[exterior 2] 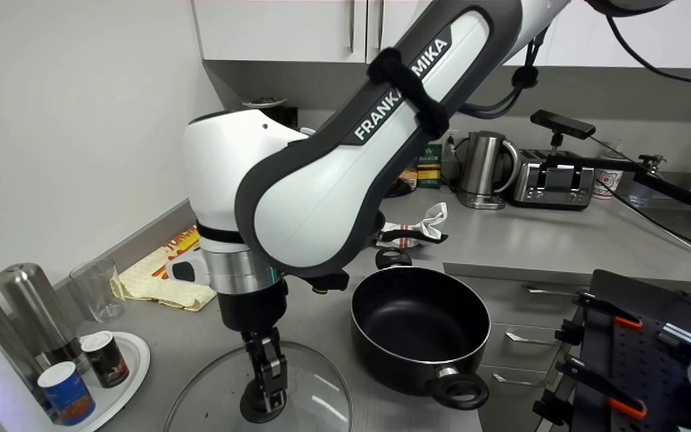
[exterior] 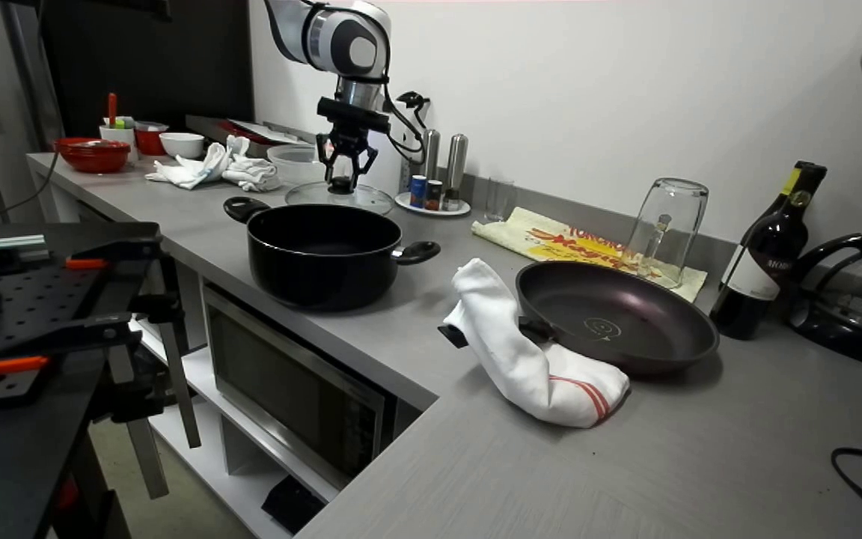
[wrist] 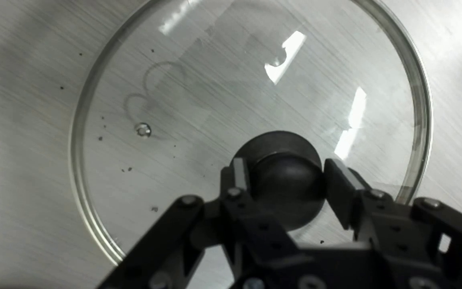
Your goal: Remove the lid from pot and put it on the table
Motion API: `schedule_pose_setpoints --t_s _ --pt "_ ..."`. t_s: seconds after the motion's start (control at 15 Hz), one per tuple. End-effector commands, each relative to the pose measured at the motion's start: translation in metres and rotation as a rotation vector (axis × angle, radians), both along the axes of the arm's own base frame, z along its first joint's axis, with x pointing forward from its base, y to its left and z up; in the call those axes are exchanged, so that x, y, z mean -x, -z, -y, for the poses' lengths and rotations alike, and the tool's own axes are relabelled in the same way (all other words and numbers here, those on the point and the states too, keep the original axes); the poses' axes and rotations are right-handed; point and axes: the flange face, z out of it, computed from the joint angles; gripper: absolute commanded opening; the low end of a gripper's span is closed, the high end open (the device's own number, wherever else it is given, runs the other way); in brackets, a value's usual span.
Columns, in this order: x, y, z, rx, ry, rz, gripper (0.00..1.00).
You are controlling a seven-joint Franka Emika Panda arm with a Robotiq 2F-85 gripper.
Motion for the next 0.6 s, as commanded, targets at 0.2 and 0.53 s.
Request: schedule_pose_setpoints --t_s 0.2,0.53 --pt "-0.004 0.022 -0.006 0.005 -0.041 -0.048 0.24" --pt "-0.004 0.037 -0.005 0.017 -0.036 -0.071 0.24"
